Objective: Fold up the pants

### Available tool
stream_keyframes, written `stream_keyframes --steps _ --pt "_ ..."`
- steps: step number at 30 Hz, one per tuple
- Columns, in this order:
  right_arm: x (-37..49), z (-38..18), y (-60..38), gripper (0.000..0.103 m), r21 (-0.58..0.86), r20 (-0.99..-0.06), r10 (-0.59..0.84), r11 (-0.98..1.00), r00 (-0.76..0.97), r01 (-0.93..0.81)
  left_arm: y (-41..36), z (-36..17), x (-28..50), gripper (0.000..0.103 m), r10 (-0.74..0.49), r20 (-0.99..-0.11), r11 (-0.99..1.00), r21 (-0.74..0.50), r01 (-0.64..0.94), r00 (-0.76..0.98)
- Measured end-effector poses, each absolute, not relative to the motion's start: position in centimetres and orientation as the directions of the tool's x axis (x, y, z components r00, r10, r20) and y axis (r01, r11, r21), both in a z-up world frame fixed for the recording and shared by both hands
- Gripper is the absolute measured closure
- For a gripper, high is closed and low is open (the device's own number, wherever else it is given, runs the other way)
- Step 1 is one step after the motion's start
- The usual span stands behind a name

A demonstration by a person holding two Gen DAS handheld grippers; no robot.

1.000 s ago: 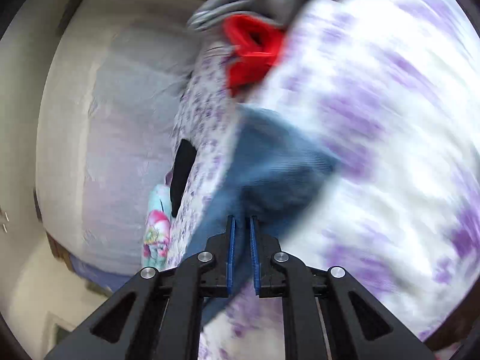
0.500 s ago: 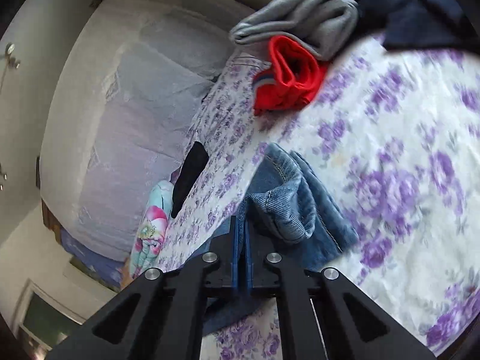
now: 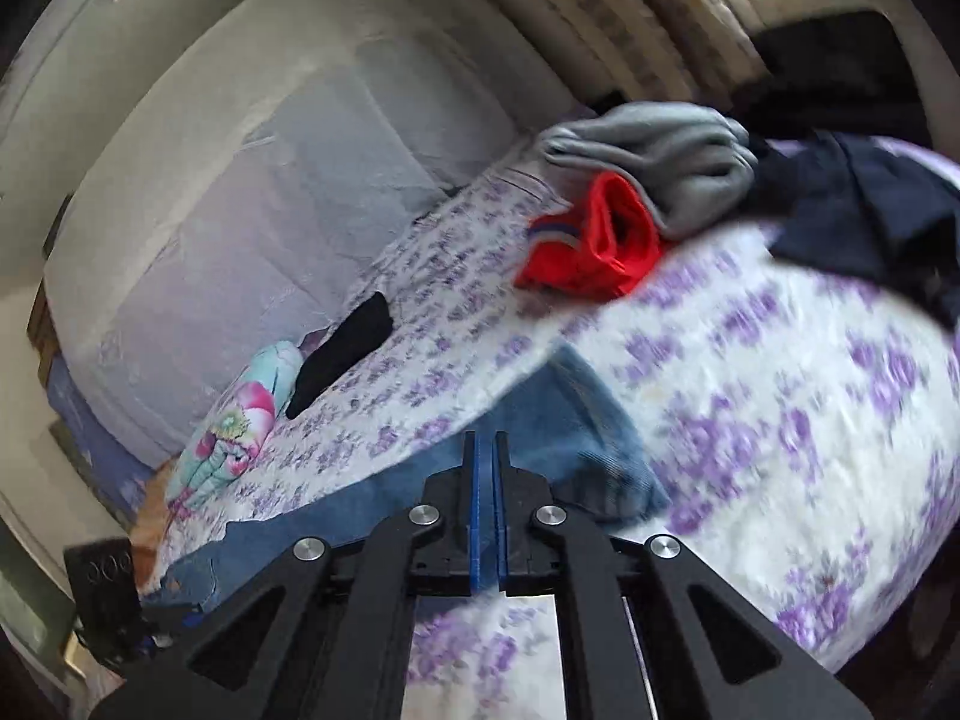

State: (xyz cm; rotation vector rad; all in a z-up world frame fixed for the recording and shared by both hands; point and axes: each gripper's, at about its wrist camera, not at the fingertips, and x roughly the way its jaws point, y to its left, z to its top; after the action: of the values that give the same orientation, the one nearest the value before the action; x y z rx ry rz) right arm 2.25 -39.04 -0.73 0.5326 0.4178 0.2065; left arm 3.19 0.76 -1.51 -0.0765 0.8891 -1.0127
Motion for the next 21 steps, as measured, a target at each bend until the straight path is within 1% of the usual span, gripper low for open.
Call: stream_keyframes --steps 1,2,3,4,6,7,8,9,10,11,13,15,18,21 --pt "3.0 0.2 -38.0 0.095 0.498 -0.311 0.308 0.858 0.899 -0.122 1.0 -0.6 3.1 0.022 -0.775 -0.58 0.556 -0.439 0.706 0.25" --pt "3.7 0.6 -37.4 0.082 0.479 -0.309 0.316 0.866 0.897 -0.14 1.0 -0.2 3.1 0.018 -0.772 -0.571 0.57 -0.426 0.702 0.28" --pt "4.4 0.6 -37.1 0.075 0.464 -0.323 0.314 0.875 0.893 -0.14 0.9 -0.1 3.3 0.015 -0.752 -0.578 0.6 -0.404 0.69 0.316" --pt "5.3 0.2 -36.8 0.069 0.449 -0.362 0.301 0.886 0.882 -0.118 0.7 -0.4 3.6 0.015 -0.724 -0.601 0.632 -0.383 0.674 0.337" --pt "7.3 -2.6 -37.4 0.071 0.45 -0.519 0.281 0.893 0.807 -0.021 0.1 -2.3 4.4 0.016 -0.674 -0.675 0.67 -0.387 0.634 0.301" --pt "7.5 -4.2 -38.2 0.08 0.482 -0.549 0.307 0.876 0.778 -0.006 -0.1 -3.8 4.5 0.016 -0.649 -0.713 0.683 -0.394 0.615 0.264" --pt "7.1 -5.5 -39.3 0.09 0.546 -0.538 0.357 0.838 0.764 -0.007 0.0 -4.6 4.2 0.016 -0.638 -0.725 0.688 -0.383 0.616 0.262" --pt "6.4 -5.9 -40.2 0.09 0.596 -0.512 0.387 0.803 0.767 -0.008 0.0 -4.9 3.8 0.016 -0.635 -0.718 0.689 -0.362 0.628 0.284" --pt "5.5 -6.0 -41.1 0.087 0.656 -0.477 0.421 0.755 0.772 -0.007 0.0 -4.7 3.3 0.016 -0.631 -0.716 0.69 -0.341 0.639 0.3" --pt "4.6 -5.7 -41.7 0.079 0.687 -0.454 0.426 0.727 0.783 0.003 -0.3 -4.4 3.1 0.015 -0.624 -0.718 0.69 -0.322 0.648 0.308" --pt "2.9 -4.9 -42.7 0.064 0.728 -0.395 0.407 0.685 0.824 0.011 -0.5 -4.6 3.3 0.014 -0.625 -0.718 0.69 -0.323 0.647 0.307" --pt "2.2 -4.5 -43.2 0.063 0.733 -0.381 0.392 0.68 0.837 0.016 -0.5 -4.5 3.5 0.014 -0.631 -0.714 0.689 -0.334 0.644 0.305" --pt "3.2 -5.3 -43.3 0.057 0.716 -0.437 0.367 0.694 0.822 0.071 -0.3 -4.6 3.5 0.014 -0.639 -0.708 0.685 -0.345 0.642 0.302" --pt "4.6 -6.5 -43.9 0.055 0.735 -0.452 0.356 0.668 0.818 0.116 -0.3 -4.6 3.4 0.013 -0.636 -0.708 0.685 -0.337 0.646 0.306"
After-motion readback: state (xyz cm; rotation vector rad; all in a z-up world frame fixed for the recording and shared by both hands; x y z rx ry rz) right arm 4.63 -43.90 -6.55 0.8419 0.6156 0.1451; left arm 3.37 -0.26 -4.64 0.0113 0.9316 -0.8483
